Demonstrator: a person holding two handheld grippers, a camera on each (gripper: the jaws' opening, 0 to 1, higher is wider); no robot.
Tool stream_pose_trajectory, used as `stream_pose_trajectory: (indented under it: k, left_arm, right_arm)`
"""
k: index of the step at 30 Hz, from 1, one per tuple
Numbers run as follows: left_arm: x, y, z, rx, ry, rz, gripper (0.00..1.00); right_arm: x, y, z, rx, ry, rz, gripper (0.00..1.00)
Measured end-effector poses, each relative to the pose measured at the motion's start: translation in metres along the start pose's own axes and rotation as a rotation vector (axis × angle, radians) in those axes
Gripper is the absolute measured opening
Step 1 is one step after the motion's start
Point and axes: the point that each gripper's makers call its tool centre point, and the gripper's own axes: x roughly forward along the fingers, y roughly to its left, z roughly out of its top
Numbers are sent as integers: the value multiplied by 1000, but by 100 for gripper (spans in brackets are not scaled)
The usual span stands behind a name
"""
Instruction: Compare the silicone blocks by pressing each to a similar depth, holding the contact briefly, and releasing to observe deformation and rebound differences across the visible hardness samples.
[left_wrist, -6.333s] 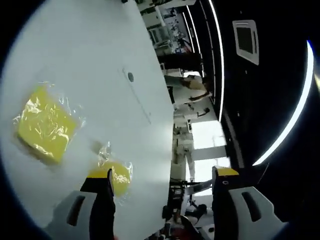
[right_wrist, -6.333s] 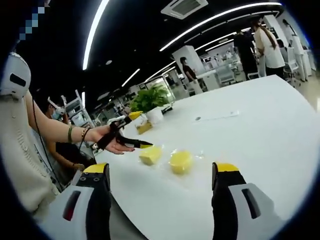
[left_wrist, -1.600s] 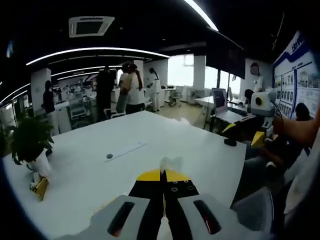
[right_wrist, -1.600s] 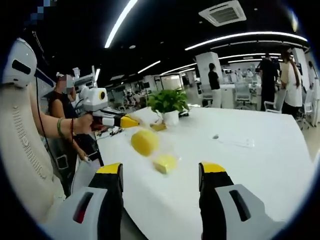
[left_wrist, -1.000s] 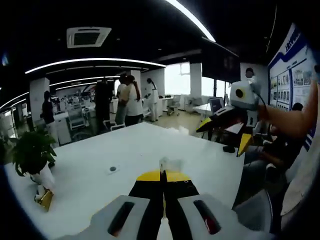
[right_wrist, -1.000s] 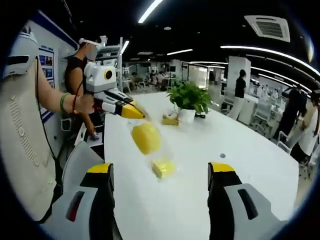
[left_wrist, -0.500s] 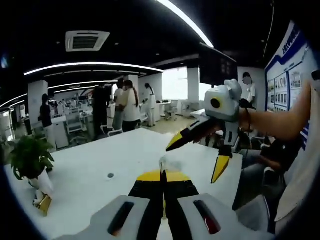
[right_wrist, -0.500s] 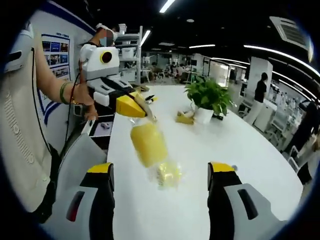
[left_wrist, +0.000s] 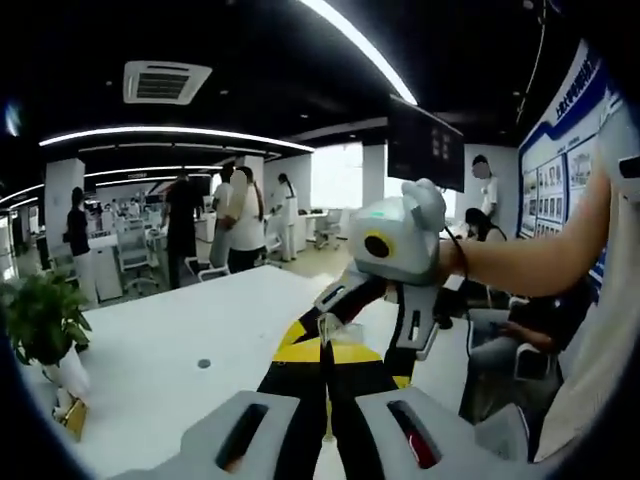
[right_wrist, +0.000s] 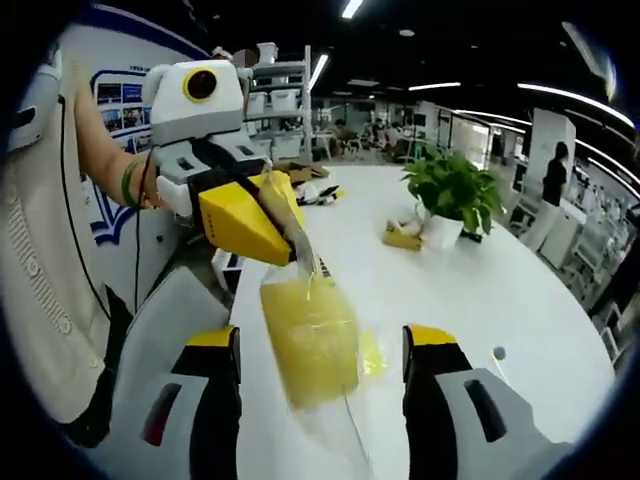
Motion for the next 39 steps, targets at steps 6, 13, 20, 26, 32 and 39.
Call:
stream_pose_trajectory:
  k: [6, 13, 20, 26, 32, 39]
  left_arm:
    - [4, 0, 5, -3, -10, -24, 0]
    - [5, -5, 10, 18, -12, -49, 0]
    - [2, -8, 14, 23, -28, -76, 0]
    - [-1, -14, 18, 6, -47, -110, 0]
    - [-3, -19, 18, 4, -44, -127, 0]
    - [-3, -26, 17, 16, -37, -128, 0]
  right_arm:
    - [7, 2, -4, -7, 22, 41, 49]
    - [13, 8, -2, -10, -17, 57, 34]
    - [10, 13, 4, -8, -46, 61, 27]
    - [6, 28, 6, 50, -49, 113, 23]
    - [3, 35, 6, 59, -36, 122, 19]
    - [2, 39, 4, 55, -28, 129, 16]
